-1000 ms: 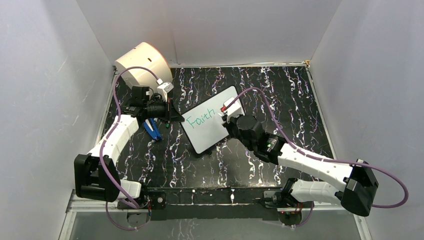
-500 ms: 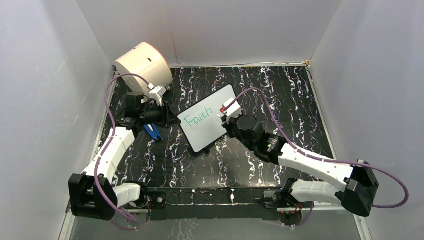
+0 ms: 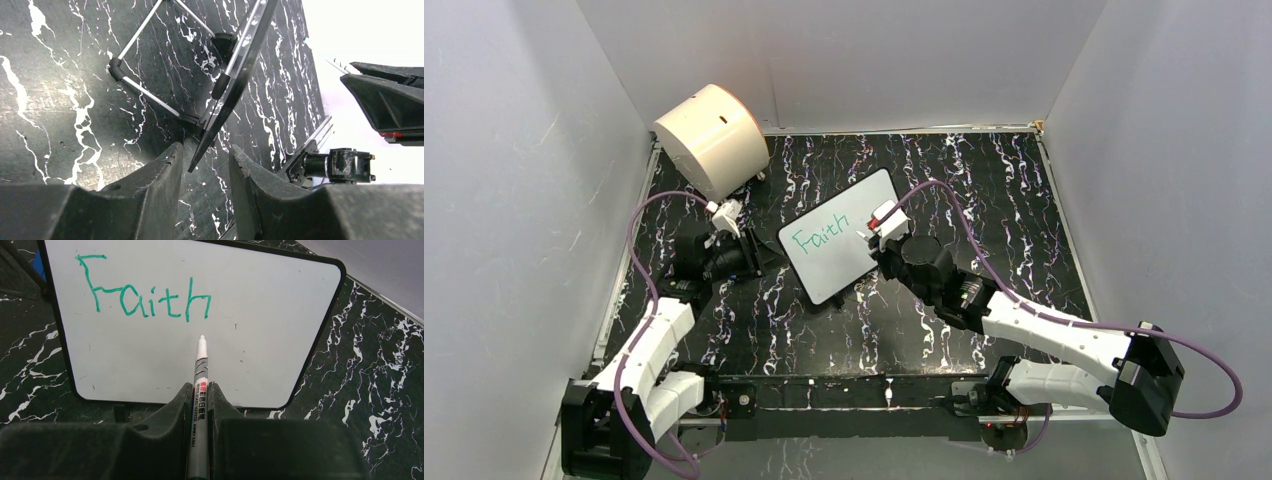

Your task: Write a sentence on the whiteboard

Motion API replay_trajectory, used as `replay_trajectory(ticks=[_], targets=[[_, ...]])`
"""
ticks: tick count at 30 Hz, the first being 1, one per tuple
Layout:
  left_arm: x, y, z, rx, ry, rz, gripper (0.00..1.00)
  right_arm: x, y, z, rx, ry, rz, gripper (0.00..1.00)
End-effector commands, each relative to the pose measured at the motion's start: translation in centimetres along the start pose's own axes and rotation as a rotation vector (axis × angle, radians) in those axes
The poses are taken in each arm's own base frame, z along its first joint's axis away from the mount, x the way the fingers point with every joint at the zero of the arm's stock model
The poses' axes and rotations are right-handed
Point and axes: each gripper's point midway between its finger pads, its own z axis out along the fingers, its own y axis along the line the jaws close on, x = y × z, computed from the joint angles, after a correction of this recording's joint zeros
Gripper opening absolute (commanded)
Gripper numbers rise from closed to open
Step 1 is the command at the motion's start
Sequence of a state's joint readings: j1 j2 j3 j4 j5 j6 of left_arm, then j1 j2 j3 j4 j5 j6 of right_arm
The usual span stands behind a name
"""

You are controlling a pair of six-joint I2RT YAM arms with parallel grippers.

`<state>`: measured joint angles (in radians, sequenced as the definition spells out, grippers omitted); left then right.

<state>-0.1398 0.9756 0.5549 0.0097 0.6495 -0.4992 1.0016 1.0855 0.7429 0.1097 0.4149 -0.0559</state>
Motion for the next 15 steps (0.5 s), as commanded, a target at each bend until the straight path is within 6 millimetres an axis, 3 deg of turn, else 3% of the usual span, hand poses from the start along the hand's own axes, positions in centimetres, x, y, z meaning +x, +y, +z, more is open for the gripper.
replay_trajectory(ticks=[1,7,15], targets=[[-1.3,-1.1,0.4,0.068,-0.113,-0.039,0.37,-2.9,-0.4,-0.3,0.007,-0.117,0.044,0.00],[-0.4,-0.5,1.0,0.092,-0.142,-0.058,0.37,-2.8,-0.3,-0.3,0.006,-0.139,0.050,0.00],[0.8,-1.3,2.2,0.151,-0.156,-0.050,0.37,-2.3,-0.2,0.0,0.006,-0.144,0.043,0.00]])
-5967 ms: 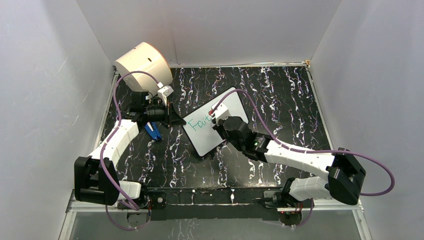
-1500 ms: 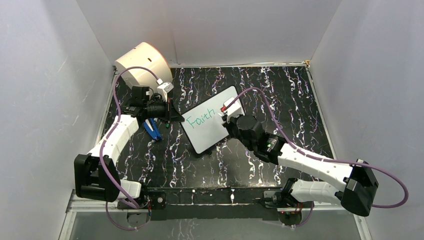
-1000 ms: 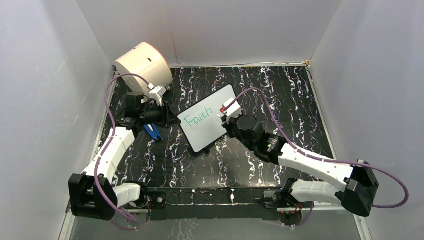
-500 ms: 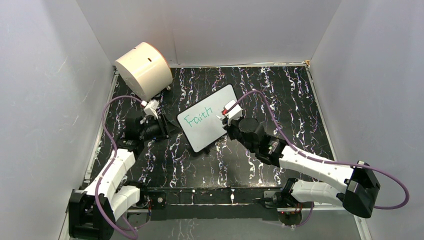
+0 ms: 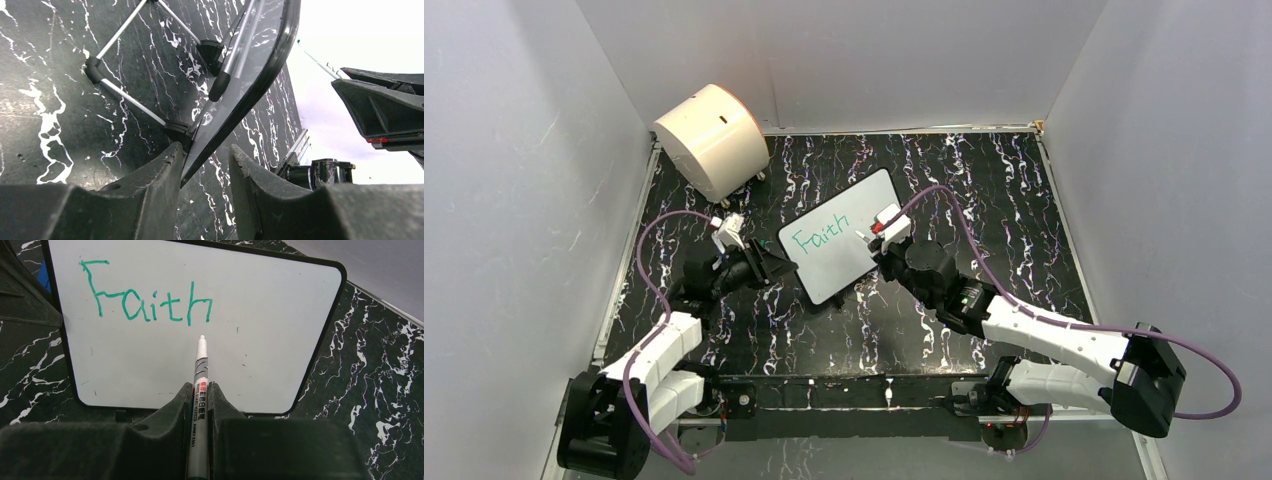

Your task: Write a sentence on the whiteboard

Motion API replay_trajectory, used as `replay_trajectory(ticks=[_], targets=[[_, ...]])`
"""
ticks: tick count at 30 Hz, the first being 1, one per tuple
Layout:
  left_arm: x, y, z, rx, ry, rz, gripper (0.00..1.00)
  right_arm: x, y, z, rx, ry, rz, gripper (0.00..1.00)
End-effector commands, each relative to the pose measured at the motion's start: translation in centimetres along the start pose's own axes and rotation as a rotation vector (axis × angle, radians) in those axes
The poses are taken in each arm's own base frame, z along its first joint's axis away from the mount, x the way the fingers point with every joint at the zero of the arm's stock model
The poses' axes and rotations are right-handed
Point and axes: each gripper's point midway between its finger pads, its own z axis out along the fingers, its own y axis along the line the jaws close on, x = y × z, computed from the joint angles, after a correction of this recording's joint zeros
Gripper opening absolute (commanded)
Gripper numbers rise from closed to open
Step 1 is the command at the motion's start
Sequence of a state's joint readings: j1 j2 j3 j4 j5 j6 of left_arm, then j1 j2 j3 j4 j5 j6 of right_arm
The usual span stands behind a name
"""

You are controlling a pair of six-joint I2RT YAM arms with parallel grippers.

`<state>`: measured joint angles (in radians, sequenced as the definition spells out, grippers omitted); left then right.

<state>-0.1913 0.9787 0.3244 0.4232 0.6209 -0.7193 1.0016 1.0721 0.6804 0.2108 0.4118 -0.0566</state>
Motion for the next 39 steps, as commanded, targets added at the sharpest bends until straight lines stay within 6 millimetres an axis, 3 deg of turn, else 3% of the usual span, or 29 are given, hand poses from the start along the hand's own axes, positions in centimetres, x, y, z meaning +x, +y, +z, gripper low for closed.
replay_trajectory(ticks=[1,10,23,32,39], targets=[[-0.9,-1.5,0.7,0.062,-0.054,0.050,0.38,-2.5,-0.2,0.0,0.005,-0.096,0.025,0.00],[0.1,-0.3,2.0,0.044,-0.029,0.063,0.32,-2.5,-0.3,0.0,0.004,-0.106,0.017,0.00],[1.0,1.5,1.5,-0.011,-0.037,0.129,0.20,-1.3,-0.6,-0.2,0.021,-0.075,0.000,0.00],[-1.5,1.9,0.3,-0.144,-0.115,0.150,0.27,-1.2,-0.2,0.0,0.005,-0.067,0.000,0.00],[-2.0,2.5,0.3,-0.196,-0.124,0.118,0.30,-1.6,-0.5,-0.5,0.008,-0.079,0.000,0.00]])
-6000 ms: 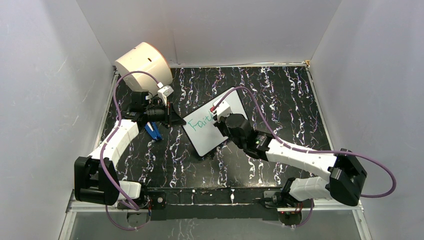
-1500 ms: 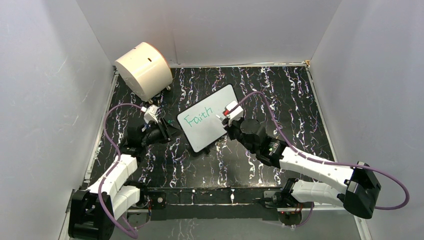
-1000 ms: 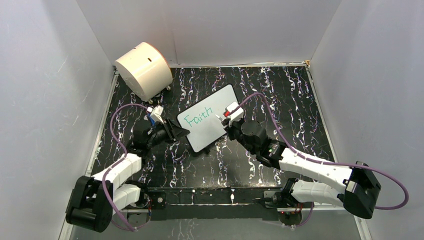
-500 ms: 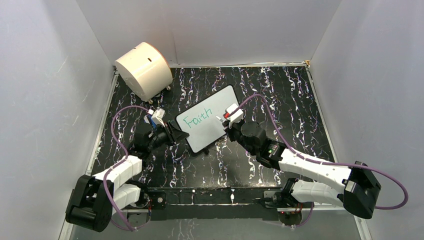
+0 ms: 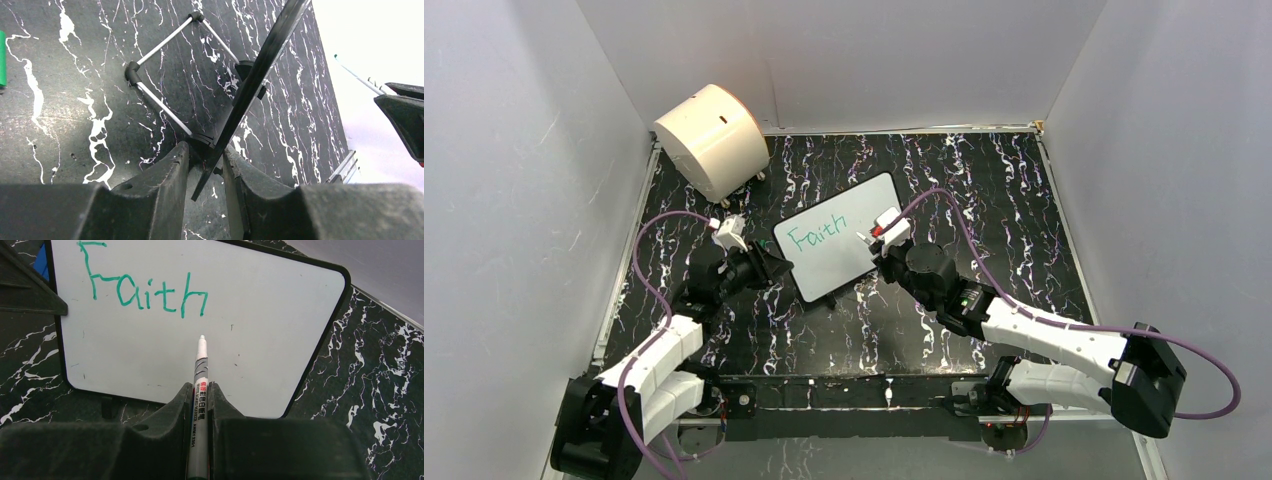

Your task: Write a sentence on the whiteboard

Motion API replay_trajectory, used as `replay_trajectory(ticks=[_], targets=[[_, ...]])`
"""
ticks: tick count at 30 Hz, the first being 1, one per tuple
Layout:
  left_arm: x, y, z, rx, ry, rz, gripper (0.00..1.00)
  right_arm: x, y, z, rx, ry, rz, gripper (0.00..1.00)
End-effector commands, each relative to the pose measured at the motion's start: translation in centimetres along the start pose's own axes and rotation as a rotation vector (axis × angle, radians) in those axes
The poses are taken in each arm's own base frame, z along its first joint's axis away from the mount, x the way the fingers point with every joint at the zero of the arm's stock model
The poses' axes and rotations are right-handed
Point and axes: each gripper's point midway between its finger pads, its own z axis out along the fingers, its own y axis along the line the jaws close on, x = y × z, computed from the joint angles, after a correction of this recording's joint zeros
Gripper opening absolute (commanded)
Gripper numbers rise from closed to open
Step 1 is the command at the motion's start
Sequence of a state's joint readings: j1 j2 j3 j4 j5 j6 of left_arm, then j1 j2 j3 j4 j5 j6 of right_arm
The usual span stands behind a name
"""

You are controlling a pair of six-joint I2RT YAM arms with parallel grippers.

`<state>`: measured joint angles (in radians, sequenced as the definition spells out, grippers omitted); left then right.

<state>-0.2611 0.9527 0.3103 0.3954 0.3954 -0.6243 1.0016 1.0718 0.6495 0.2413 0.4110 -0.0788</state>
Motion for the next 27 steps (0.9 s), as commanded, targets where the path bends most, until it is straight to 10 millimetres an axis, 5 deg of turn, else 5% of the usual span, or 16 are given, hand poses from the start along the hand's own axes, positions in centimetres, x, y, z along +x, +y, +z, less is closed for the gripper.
replay_trajectory(ticks=[1,15,21,27], targets=[[-1.6,0.4,0.1,-0.060,-0.045,0.006,0.30,-2.4,-0.6,-0.6,0.010,-0.080,0.024,0.00],[-2.5,1.4,-0.7,-0.160,-0.062,-0.012,0.32,-2.5,-0.5,-0.9,-0.001,-0.088,0.022,0.00],[-3.2,0.3,-1.7,-0.158,-0.047,0.007,0.37,-2.5,-0.5,-1.0,-0.003,-0.083,0.019,0.00],[-5.8,-1.9,-3.1,-0.158,-0.050,0.083,0.42,-2.9,-0.9,-1.2,0.014,-0.084,0.021,0.00]])
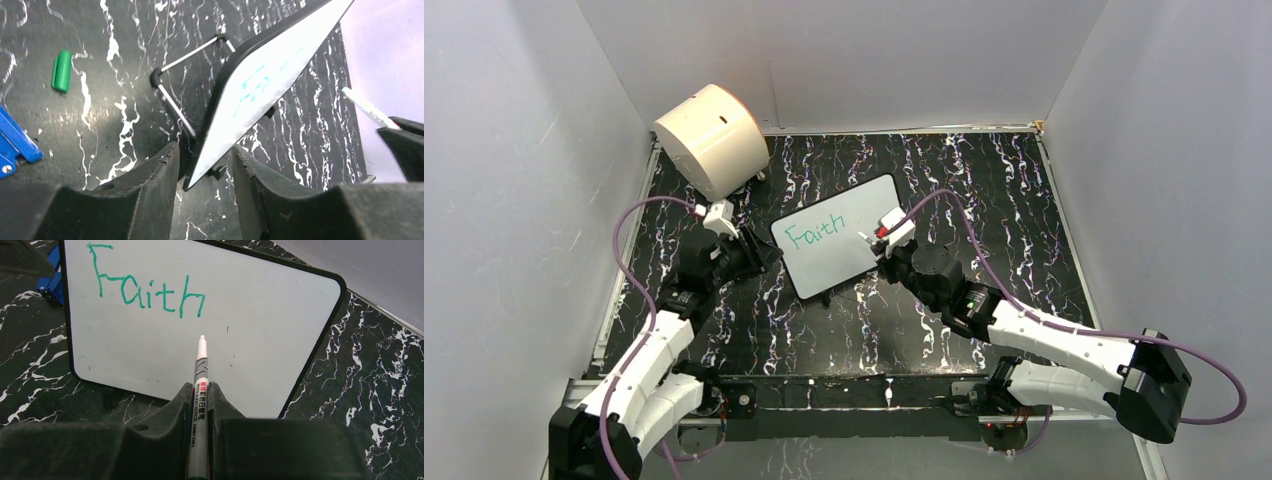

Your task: Write a sentence on the whiteboard

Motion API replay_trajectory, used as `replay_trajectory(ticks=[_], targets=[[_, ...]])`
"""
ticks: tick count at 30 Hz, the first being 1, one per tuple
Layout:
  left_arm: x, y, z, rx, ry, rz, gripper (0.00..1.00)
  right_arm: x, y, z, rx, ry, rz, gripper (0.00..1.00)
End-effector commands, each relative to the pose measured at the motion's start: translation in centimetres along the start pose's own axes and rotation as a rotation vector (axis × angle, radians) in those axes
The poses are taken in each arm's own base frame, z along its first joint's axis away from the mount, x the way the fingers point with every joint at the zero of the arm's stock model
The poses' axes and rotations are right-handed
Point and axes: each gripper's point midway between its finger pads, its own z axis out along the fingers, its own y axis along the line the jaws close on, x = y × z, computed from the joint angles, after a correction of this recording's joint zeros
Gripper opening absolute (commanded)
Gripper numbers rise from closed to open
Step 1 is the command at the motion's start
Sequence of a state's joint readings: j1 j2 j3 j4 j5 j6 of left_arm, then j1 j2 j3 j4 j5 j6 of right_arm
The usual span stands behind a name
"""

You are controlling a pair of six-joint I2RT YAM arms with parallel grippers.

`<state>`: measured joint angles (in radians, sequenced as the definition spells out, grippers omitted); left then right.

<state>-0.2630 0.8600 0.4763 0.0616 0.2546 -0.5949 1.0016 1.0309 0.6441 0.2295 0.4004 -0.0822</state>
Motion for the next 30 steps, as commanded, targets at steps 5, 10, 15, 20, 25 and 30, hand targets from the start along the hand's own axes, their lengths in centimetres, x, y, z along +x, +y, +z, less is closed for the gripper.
replay_trajectory(ticks=[5,10,15,20,25,30], targets=[[-5.6,-3.6,-1.6,0.008,0.015,0.191,0.45,-2.3,-1.0,-0.7,0.033,-0.051,0.013,0.00],[-8.0,-5.6,0.1,0.054,0.083,0.290,0.47,-2.6,-1.6,-1.3,0.054,-0.050,0.008,0.00],[-9.7,-8.2,3.0,0.163,0.169,0.340,0.49,-2.8,-2.0,-1.5,0.070,-0.045,0.004,0.00],[-9.8,-10.2,5.8,0.294,0.274,0.373,0.49,-3.0,-2.2,-1.5,0.081,-0.049,0.001,0.00],[-8.6,-11.8,7.7,0.397,0.353,0.386,0.49,-3.0,-2.2,-1.3,0.082,-0.044,-0.004,0.00],[-6.8,-12.5,9.0,0.452,0.420,0.405,0.47,-3.1,-2.1,-1.1,0.076,-0.043,-0.006,0.00]])
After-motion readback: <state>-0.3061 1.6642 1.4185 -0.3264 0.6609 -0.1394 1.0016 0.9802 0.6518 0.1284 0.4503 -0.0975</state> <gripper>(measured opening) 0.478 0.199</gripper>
